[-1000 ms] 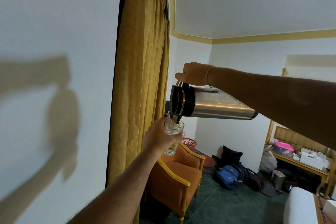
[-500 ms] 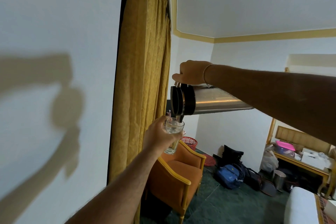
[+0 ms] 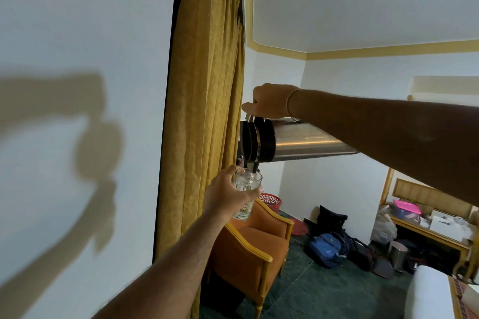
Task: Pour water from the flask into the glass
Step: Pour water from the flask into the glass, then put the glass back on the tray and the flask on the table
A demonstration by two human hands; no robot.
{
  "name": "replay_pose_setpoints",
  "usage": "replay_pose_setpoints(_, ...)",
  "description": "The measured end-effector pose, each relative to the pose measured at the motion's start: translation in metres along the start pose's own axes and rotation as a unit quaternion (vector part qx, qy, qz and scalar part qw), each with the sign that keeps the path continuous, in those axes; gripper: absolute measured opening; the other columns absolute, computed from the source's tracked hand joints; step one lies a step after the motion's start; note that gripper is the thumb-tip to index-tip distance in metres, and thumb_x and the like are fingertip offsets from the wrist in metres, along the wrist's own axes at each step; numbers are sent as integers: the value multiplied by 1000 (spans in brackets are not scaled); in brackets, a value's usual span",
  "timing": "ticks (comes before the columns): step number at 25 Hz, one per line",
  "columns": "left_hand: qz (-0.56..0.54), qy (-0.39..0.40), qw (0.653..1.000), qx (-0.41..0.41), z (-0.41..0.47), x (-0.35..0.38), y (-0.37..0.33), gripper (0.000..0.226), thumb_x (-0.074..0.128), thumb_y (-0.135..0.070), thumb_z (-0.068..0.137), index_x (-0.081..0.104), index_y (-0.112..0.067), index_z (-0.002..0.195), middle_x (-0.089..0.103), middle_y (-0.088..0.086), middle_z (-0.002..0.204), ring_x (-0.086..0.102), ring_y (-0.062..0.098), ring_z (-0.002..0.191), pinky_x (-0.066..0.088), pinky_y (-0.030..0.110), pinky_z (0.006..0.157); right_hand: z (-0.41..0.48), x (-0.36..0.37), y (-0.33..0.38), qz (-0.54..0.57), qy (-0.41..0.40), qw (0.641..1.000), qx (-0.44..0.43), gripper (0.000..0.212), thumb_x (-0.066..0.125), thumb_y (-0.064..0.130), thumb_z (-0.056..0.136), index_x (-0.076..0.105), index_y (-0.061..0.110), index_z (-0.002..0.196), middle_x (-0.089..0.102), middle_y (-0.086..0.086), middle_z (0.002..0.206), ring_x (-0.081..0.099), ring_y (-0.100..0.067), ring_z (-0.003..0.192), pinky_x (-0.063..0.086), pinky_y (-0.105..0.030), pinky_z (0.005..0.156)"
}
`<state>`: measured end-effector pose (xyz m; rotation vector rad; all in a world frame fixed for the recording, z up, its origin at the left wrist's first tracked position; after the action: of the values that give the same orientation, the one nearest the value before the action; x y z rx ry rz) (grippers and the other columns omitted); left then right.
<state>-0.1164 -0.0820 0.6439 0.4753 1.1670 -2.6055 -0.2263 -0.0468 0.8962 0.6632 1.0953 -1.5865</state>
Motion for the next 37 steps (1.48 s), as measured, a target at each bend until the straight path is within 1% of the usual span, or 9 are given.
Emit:
replay_pose_setpoints(4, -6, 3, 1000, -1, 0, -2, 1, 81, 83, -74, 73, 62, -33, 139, 71, -6, 125, 66, 9, 97, 43, 19, 64, 2, 4, -7, 25, 5, 1000, 12, 56, 40, 64, 93, 48, 17, 63, 47, 3, 55, 43, -15, 50, 35, -34, 58)
replay_pose_setpoints(9, -29, 11, 1000, -1, 1, -5, 1, 78, 85, -73, 70, 64, -33, 133, 72, -8, 109, 67, 8, 90, 53, 25, 67, -10, 14, -23, 117, 17, 990, 74, 74, 39, 82, 93, 39, 17, 58, 39, 2, 51, 35, -13, 45, 41, -32, 64)
replay_pose_setpoints(15, -23, 23, 999, 17, 4, -5, 7, 80, 82, -76, 71, 64, -30, 134, 73, -10, 115, 69, 9, 97, 63, 37, 79, -55, 40, -43, 344, 17, 927, 149, 84, 33, 85, 92, 52, 14, 52, 37, 5, 41, 28, -10, 33, 39, -24, 52)
replay_pose_setpoints(20, -30, 33, 999, 22, -7, 1, 18, 67, 82, -79, 68, 64, -40, 120, 65, -26, 93, 64, -7, 79, 44, 15, 61, -98, 93, -61, 560, -1, 800, 218, 86, 23, 92, 88, 46, 25, 37, 40, 4, 44, 32, -13, 40, 35, -27, 53)
replay_pose_setpoints(25, -15, 59, 998, 6, -42, 16, 61, 73, 78, -83, 64, 65, -37, 120, 62, -26, 79, 64, -9, 70, 42, 11, 57, -154, 199, -69, 708, -58, 636, 302, 84, 26, 94, 84, 48, 18, 56, 45, -4, 56, 37, -18, 52, 30, -30, 54)
replay_pose_setpoints(29, 35, 103, 992, -63, -92, 42, 128, 84, 73, -93, 59, 65, -39, 122, 67, -26, 90, 65, -2, 79, 53, 24, 64, -216, 324, -40, 751, -69, 516, 405, 85, 42, 93, 78, 61, 11, 87, 50, -14, 80, 49, -24, 66, 40, -32, 60)
replay_pose_setpoints(32, 80, 129, 982, -109, -149, 63, 184, 82, 75, -90, 63, 63, -39, 126, 65, -28, 97, 62, -1, 88, 48, 17, 64, -274, 417, 3, 746, -70, 461, 476, 63, 47, 75, 88, 75, 21, 69, 70, -2, 71, 64, -18, 62, 49, -26, 52)
replay_pose_setpoints(35, 119, 171, 962, -175, -224, 88, 252, 83, 82, -81, 67, 60, -36, 134, 75, -12, 120, 68, 13, 102, 58, 29, 76, -342, 511, 60, 724, -54, 416, 548, 46, 49, 54, 85, 63, 26, 51, 57, 7, 53, 53, -10, 50, 43, -18, 43)
replay_pose_setpoints(37, 136, 197, 947, -215, -278, 104, 297, 78, 88, -71, 68, 60, -34, 131, 75, -8, 121, 72, 21, 104, 63, 38, 83, -386, 568, 94, 724, -41, 382, 573, 41, 46, 46, 83, 50, 28, 46, 44, 9, 47, 39, -8, 43, 35, -16, 38)
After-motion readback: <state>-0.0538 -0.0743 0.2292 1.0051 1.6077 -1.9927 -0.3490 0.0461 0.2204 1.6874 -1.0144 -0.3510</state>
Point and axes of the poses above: each hand's wrist, its own z-axis towards the middle knuckle, its own x-axis out of the palm, y = z × x, the point moved 2 cm from there along z, towards the middle knuckle
